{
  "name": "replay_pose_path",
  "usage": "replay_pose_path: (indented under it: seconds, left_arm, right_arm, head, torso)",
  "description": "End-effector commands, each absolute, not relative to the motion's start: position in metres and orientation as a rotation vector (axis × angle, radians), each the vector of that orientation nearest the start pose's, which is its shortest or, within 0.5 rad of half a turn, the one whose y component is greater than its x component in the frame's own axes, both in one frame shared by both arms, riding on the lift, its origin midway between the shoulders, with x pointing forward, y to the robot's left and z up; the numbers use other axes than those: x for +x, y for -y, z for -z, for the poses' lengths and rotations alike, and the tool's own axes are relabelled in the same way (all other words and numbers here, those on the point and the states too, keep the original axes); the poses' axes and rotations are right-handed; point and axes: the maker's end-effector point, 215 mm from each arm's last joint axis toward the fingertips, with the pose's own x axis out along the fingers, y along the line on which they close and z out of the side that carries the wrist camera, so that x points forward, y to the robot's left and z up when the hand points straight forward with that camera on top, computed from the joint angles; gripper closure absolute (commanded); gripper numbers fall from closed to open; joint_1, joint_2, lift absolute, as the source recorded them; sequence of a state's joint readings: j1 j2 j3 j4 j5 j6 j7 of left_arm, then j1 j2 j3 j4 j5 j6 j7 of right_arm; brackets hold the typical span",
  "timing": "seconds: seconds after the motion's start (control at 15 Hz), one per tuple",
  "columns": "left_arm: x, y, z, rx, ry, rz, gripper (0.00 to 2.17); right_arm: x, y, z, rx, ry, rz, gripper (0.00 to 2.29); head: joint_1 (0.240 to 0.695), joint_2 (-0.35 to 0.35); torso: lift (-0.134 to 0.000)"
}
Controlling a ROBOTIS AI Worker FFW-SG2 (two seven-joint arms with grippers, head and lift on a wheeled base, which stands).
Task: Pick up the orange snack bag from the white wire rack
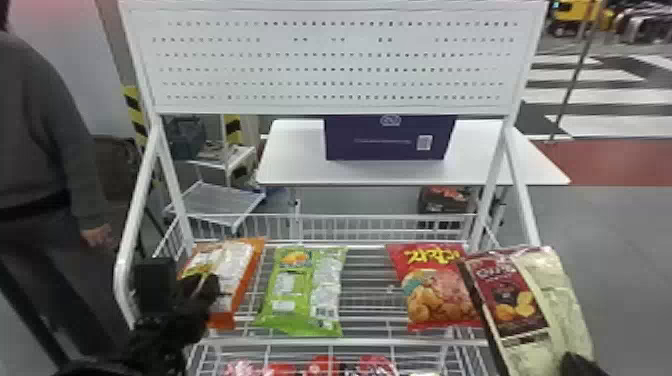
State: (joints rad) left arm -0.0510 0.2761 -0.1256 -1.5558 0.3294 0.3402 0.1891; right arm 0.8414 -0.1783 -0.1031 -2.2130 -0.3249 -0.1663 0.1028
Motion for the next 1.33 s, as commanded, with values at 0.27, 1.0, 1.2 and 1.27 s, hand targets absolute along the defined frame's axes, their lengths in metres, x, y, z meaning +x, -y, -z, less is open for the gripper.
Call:
replay_pose_path:
  seconds: [0.27,1.0,1.2,1.27]
  left_arm:
    - [0.516,-0.278,0.348,-0.054,-0.202,-0.056,1.90]
    - [0.383,-0.288,0.315,-0.123,-0.021,-0.102,1.89]
    - [0.379,-0.288,0.320,-0.120,-0.034,-0.099,1.89]
    - [0.378,-0.287,0.320,-0.118,-0.034,-0.097,1.89]
  right_arm:
    - [0.353,0.261,0.326,0.129,-0.028,-0.113,2.26]
    - [0.353,0.256,0.334,0.135,-0.041,-0.123,2.26]
    - [0.353,0.256,0.333,0.132,-0.038,-0.125,2.26]
    - [0.353,0.256,0.334,0.133,-0.039,-0.126,2.26]
  head:
    - [0.499,0.000]
    - [0.499,0.000]
    - [0.499,0.000]
    - [0.499,0.000]
  torso:
    - [0.000]
    - [0.000]
    - [0.000]
    - [0.000]
